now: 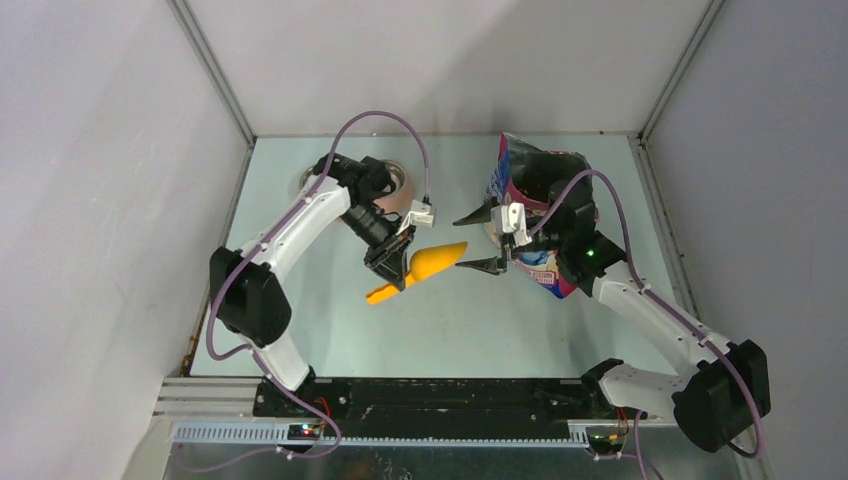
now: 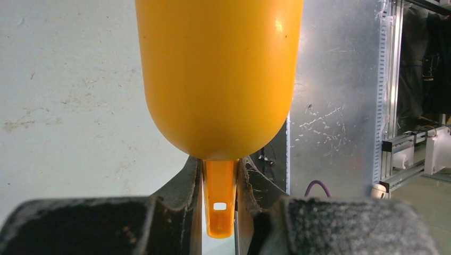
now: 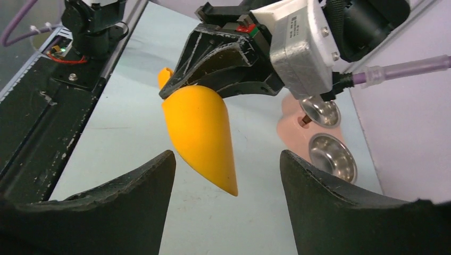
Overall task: Serve the pet food
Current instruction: Adjust the spatula.
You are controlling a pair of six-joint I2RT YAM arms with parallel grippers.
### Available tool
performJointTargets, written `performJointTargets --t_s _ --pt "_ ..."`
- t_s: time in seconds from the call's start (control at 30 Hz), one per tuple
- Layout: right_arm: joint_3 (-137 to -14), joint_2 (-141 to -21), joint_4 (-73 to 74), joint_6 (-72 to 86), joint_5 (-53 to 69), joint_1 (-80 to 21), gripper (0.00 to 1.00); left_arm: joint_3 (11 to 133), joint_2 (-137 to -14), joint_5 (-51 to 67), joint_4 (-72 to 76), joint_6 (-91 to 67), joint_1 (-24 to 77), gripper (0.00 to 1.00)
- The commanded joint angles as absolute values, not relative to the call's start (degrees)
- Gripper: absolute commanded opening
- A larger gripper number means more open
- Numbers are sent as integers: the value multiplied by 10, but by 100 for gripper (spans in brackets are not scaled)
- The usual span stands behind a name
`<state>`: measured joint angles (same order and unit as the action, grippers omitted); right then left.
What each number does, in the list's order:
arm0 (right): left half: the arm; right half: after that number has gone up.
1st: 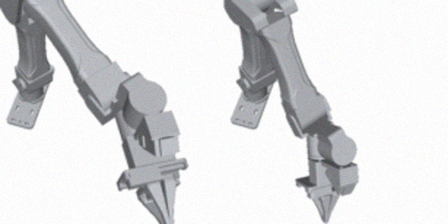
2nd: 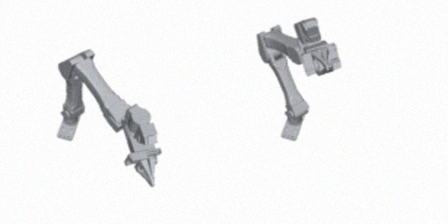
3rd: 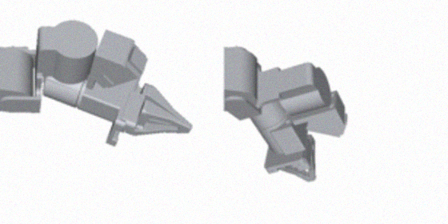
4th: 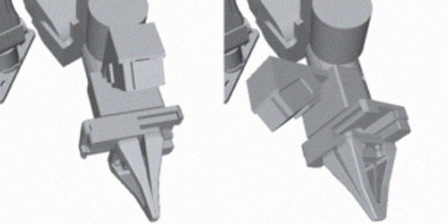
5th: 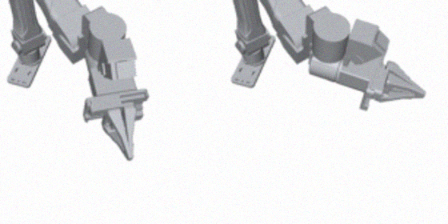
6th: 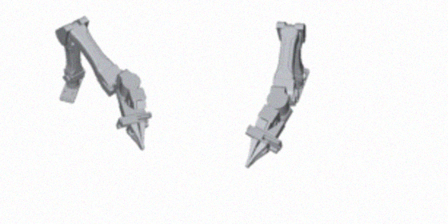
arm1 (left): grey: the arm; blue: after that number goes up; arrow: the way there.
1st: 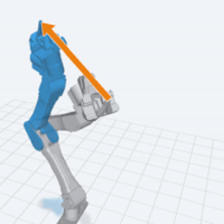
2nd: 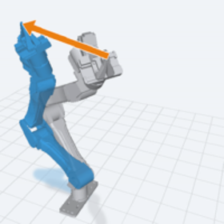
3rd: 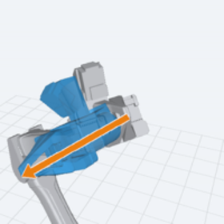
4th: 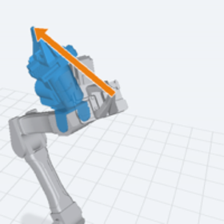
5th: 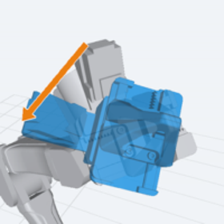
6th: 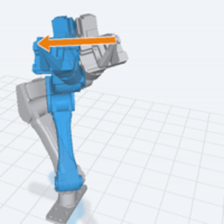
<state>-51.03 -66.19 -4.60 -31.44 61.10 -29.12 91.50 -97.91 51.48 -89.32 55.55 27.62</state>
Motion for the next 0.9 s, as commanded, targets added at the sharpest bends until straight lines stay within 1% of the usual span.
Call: performJointTargets --t_s 0.0,0.27,0.33,0.43,0.53,0.87 --pt "-505 -663 -88 -298 654 -292 74 911 -943 543 -919 571 281 0" --pt "-504 -676 -94 -300 657 -292 73 911 -939 546 -919 571 282 0" --pt "-504 -680 -104 -288 657 -291 72 910 -938 547 -919 571 282 0" --pt "-504 -686 -131 -258 662 -288 66 912 -937 548 -919 570 284 0" --pt "-504 -691 -150 -227 668 -287 63 914 -933 548 -919 570 286 0" --pt "-504 -703 -161 -215 682 -280 57 910 -923 552 -919 573 288 0"
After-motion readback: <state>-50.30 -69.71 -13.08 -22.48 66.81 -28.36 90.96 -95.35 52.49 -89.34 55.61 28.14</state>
